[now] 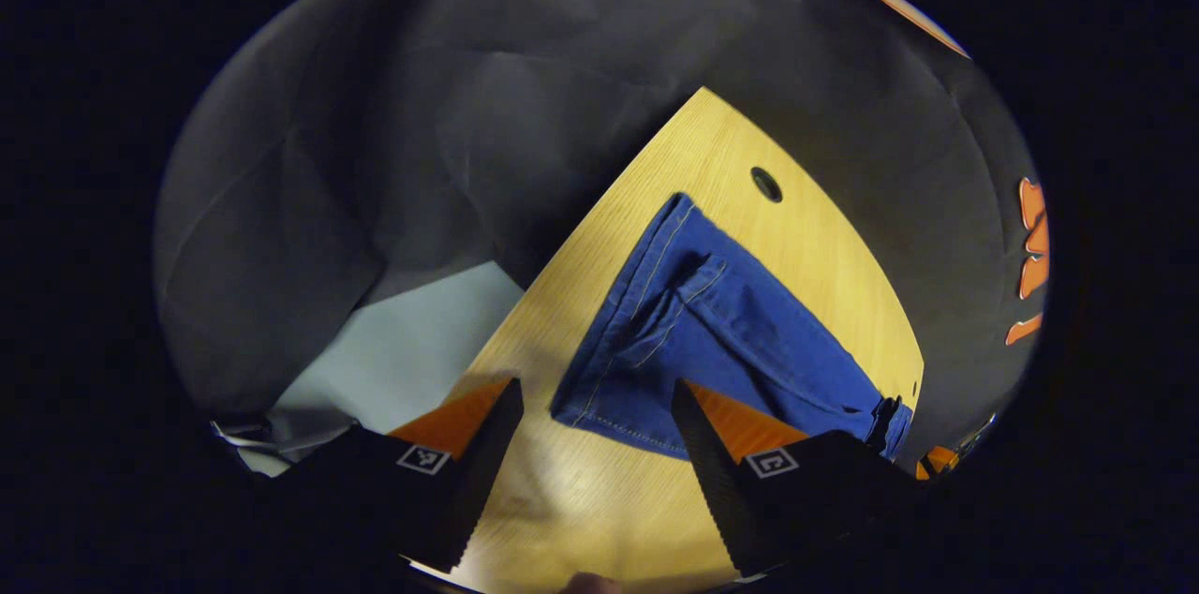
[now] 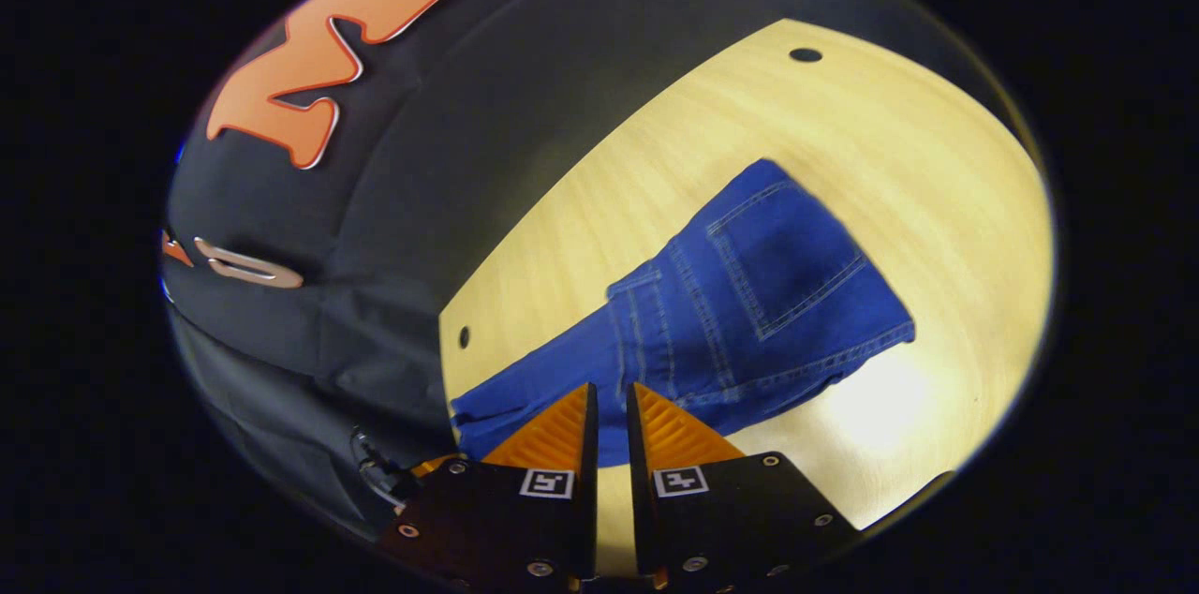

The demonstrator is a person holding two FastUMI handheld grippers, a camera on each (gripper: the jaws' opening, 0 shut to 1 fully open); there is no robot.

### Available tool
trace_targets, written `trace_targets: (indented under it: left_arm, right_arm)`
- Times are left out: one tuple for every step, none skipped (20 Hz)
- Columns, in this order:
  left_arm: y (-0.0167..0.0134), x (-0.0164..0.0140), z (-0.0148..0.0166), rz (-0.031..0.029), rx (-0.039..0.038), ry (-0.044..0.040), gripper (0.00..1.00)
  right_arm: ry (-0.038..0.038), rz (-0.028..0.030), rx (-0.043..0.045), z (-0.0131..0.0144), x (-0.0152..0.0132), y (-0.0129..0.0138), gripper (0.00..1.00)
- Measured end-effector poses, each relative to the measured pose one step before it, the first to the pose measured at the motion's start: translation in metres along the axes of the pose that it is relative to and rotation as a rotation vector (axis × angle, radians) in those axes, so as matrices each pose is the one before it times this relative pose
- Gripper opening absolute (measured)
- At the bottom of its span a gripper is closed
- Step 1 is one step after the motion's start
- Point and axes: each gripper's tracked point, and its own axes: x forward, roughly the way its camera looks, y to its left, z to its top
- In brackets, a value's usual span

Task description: Grasp the waist and the cuffs of the jeans and fold them to make the two legs overlap; first hold the waist and fold one-third of the jeans toward the cuffs, then hold the cuffs and fold the remaining one-third in the same direction to finish folding.

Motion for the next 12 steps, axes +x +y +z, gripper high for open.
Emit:
trace_targets:
  left_arm:
    - [-0.00293, 0.00846, -0.00526, -0.01522, 0.00373, 0.00477, 0.96]
    - [0.00521, -0.00952, 0.00923, 0.01467, 0.01069, 0.00092, 1.00]
    - [-0.00629, -0.00026, -0.00017, -0.01776, 0.01373, 0.00362, 0.98]
    - [-0.00998, -0.00054, -0.00219, -0.02262, -0.00537, 0.00482, 0.98]
    - [-0.01126, 0.00585, 0.00051, -0.02369, 0.00657, 0.00297, 0.98]
    - [-0.00786, 0.00734, -0.00149, -0.01333, 0.00095, 0.00214, 0.98]
    - [-0.00275, 0.00644, 0.00209, -0.00151, 0.00864, -0.00725, 0.98]
    - [-0.00107, 0.00181, -0.00009, -0.00222, -0.00129, -0.00104, 0.98]
    - [-0.00018, 0.00015, 0.00048, -0.00236, -0.00719, -0.01227, 0.98]
    - [0.00173, -0.00015, 0.00200, 0.00502, 0.00010, -0.00440, 0.98]
    - [0.00138, -0.00053, 0.00399, 0.01575, -0.00524, -0.01267, 0.98]
    - [-0.00194, 0.00110, 0.00032, 0.01991, -0.00447, -0.00464, 0.97]
  right_arm:
    - [0.00062, 0.01215, -0.00142, -0.00395, -0.00206, 0.00290, 0.17]
    - [-0.01008, -0.01817, 0.00746, -0.00219, -0.00334, -0.00233, 0.17]
    - [-0.01440, -0.03259, 0.01280, 0.00005, -0.00011, -0.00575, 0.17]
    - [-0.01050, -0.01892, 0.01302, -0.00034, -0.00173, -0.00628, 0.17]
    - [0.00147, -0.01275, 0.01082, -0.00202, 0.00042, -0.00123, 0.31]
    - [0.00890, -0.00541, 0.00508, -0.00500, -0.00281, 0.00022, 0.44]
    - [-0.00022, -0.00110, 0.00215, -0.00129, -0.00046, 0.00042, 0.56]
    - [0.00047, -0.00246, 0.00231, -0.00065, -0.00065, 0.00004, 0.69]
    - [-0.00404, -0.00159, -0.00101, 0.00032, -0.00126, -0.00102, 0.82]
    - [-0.00077, -0.00555, -0.00106, 0.00016, -0.00118, -0.00262, 0.83]
    - [0.00036, 0.00287, 0.00113, -0.00041, -0.00100, -0.00136, 0.84]
    - [0.00671, -0.00259, 0.00669, -0.00162, -0.00026, -0.00202, 0.84]
